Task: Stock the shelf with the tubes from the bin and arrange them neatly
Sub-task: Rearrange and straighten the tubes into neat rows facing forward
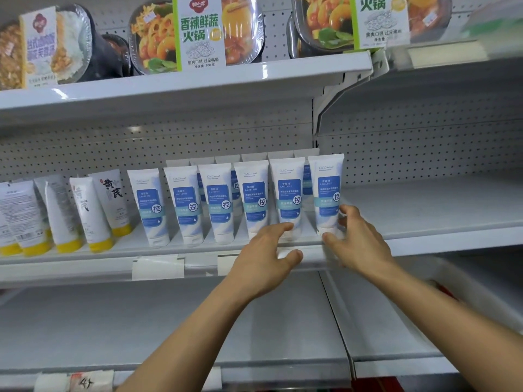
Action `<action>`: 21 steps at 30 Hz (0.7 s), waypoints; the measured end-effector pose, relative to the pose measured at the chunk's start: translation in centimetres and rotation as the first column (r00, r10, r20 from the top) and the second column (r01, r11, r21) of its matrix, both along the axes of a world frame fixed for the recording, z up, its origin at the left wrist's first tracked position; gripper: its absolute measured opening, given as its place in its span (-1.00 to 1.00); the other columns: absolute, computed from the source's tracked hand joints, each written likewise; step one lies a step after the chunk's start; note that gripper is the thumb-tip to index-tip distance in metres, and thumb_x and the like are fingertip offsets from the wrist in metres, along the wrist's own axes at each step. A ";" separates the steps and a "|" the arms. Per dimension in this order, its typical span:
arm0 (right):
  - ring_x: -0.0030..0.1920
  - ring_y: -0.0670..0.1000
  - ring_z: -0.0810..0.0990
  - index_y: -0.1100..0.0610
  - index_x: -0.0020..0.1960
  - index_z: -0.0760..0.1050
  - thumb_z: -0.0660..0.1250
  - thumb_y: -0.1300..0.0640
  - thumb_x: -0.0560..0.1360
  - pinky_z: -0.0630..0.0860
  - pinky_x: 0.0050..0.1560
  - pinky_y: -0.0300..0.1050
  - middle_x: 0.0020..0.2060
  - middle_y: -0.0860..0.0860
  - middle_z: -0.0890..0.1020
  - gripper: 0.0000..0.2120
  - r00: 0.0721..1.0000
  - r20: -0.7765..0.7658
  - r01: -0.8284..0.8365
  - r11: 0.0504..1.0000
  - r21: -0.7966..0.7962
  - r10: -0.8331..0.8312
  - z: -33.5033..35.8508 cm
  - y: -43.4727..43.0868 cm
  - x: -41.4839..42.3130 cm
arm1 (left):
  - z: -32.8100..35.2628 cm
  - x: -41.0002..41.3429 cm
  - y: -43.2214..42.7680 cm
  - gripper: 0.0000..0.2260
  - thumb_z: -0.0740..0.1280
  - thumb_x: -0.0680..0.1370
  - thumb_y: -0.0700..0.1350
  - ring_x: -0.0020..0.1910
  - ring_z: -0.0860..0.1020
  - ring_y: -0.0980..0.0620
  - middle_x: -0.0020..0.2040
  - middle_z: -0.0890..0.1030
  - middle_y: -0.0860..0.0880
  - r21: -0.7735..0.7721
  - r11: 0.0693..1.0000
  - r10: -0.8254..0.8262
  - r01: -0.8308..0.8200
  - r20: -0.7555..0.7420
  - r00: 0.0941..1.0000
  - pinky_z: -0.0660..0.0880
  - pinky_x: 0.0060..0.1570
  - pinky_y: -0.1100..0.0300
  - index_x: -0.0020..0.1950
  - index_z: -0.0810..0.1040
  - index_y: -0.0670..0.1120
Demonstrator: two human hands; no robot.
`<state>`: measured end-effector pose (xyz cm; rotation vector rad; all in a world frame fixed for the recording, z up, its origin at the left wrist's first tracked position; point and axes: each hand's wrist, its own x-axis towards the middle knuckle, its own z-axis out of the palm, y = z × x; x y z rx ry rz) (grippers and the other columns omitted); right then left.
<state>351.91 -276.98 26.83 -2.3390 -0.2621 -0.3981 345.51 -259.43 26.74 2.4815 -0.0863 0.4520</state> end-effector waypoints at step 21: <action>-0.19 -0.17 0.43 -0.12 0.09 0.41 0.24 -0.05 0.55 0.42 -0.18 -0.13 0.02 -0.21 0.50 -0.87 0.843 0.355 -0.266 0.887 -0.377 0.404 3.7 11.5 -8.3 | 2.0 -9.7 13.1 -0.72 0.29 0.55 0.12 0.04 0.51 0.22 0.10 0.58 0.21 0.221 0.930 0.237 -0.295 0.253 0.938 0.46 0.07 0.19 0.25 0.50 0.18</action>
